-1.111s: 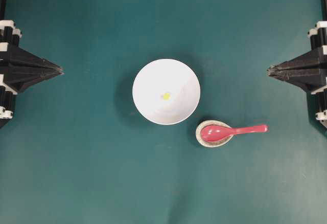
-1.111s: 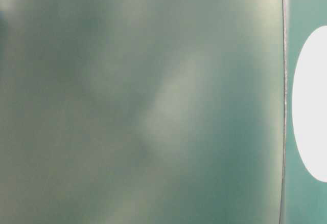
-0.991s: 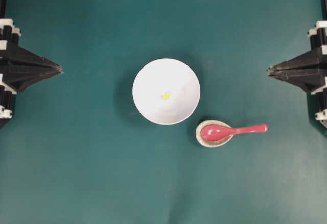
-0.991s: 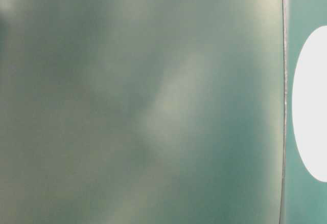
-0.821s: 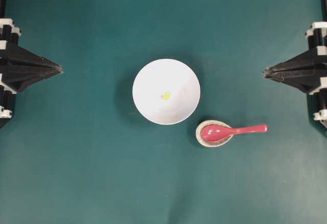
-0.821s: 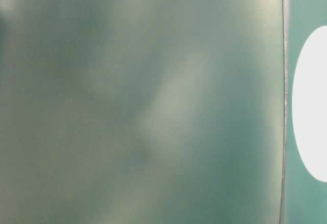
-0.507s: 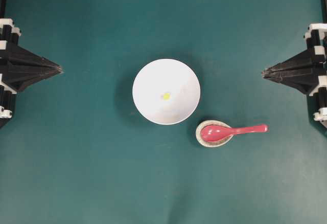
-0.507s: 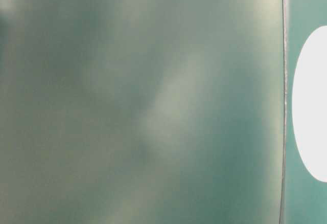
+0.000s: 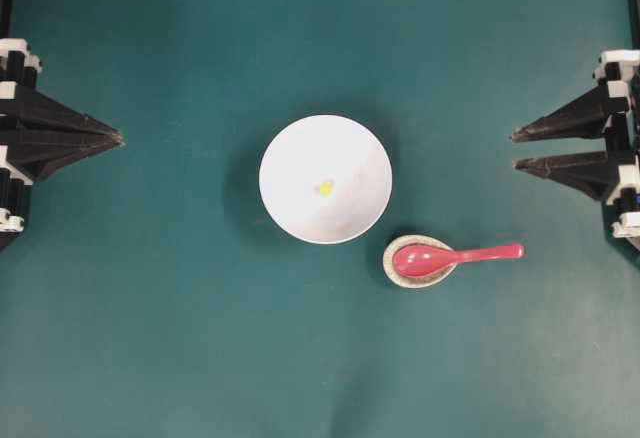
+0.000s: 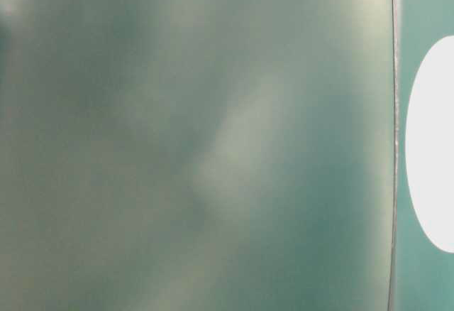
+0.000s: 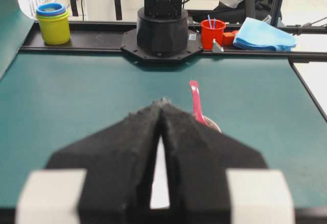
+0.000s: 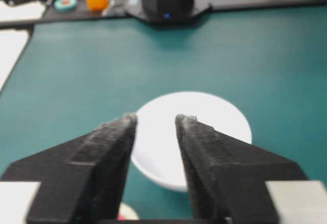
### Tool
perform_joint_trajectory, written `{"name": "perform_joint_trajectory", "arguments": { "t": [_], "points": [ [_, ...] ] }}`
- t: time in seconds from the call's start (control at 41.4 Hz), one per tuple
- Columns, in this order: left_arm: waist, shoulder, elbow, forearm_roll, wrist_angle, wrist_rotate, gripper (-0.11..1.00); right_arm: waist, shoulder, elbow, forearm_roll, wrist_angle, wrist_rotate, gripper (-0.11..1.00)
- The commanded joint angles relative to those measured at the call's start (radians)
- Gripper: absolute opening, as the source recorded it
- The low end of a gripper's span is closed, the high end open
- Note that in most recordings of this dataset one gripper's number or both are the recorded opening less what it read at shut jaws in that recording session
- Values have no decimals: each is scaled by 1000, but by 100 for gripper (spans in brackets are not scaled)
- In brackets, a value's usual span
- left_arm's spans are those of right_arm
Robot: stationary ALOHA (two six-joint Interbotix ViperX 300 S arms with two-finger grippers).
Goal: Scoop the yellow hexagonal prism block from the bowl with a spoon using the right arm.
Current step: 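Move the right gripper inward toward the pink spoon handle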
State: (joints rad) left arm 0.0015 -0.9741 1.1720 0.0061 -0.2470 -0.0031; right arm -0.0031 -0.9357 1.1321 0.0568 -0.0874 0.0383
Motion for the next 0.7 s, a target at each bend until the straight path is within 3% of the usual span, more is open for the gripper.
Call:
{"name": "perform_joint_trajectory", "arguments": {
  "t": [0.0, 0.145, 0.362, 0.676],
  "points": [
    [2, 2, -26, 2, -6, -2, 3, 2, 8, -28, 3, 9, 0, 49],
    [2, 2, -26, 2, -8, -2, 3, 0, 21, -25, 3, 8, 2, 56],
    [2, -2, -26, 2, -17, -2, 3, 0, 74, -2, -2, -11, 0, 57],
    [2, -29, -29, 2, -18, 0, 3, 63, 167, 103, -3, -196, 0, 57]
  ]
}}
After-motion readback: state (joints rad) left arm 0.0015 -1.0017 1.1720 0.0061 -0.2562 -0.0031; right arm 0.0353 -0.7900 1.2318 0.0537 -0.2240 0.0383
